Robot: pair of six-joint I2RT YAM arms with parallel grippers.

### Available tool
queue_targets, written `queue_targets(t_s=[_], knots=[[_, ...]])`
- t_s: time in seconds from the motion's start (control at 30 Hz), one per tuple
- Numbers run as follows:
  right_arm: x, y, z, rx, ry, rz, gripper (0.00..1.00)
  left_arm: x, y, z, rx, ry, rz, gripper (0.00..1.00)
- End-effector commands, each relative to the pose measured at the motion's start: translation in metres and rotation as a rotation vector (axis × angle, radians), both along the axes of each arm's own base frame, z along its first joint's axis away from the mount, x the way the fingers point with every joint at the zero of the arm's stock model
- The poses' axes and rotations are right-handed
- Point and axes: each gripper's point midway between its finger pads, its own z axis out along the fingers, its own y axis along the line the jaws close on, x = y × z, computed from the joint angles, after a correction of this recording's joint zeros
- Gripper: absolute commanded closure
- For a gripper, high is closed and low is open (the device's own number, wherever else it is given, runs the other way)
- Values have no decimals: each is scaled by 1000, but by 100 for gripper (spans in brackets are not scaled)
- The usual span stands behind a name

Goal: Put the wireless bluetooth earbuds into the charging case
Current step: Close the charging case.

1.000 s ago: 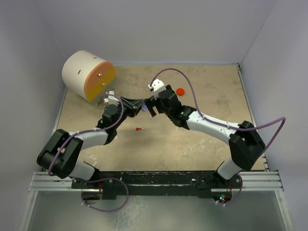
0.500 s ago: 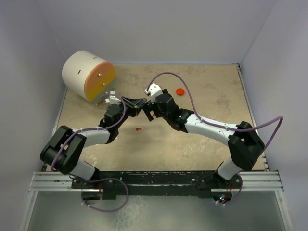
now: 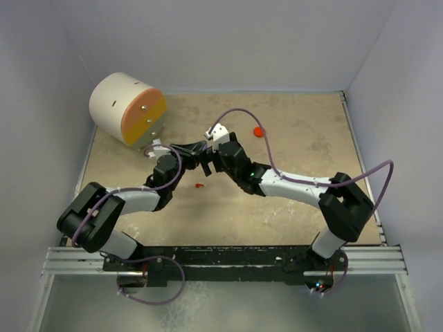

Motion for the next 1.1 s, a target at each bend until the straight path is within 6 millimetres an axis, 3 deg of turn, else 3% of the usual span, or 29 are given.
queue_targets(t_s=[0.0, 0.27, 0.6, 0.87, 1.07], knots=[[10, 10, 10, 101, -39, -81, 0, -2, 8, 27, -151, -31, 76, 100], [11, 11, -1, 112, -34, -122, 0, -7, 18, 19, -199, 7, 116, 100], [24, 5, 14, 194, -137, -192, 0, -11, 20, 11, -265, 52, 122, 100], [28, -34, 28, 227, -206, -374, 0, -10, 26, -8, -211, 126, 162, 100], [18, -54, 7, 181, -170, -416, 0, -5, 33, -22, -122, 154, 207, 100]])
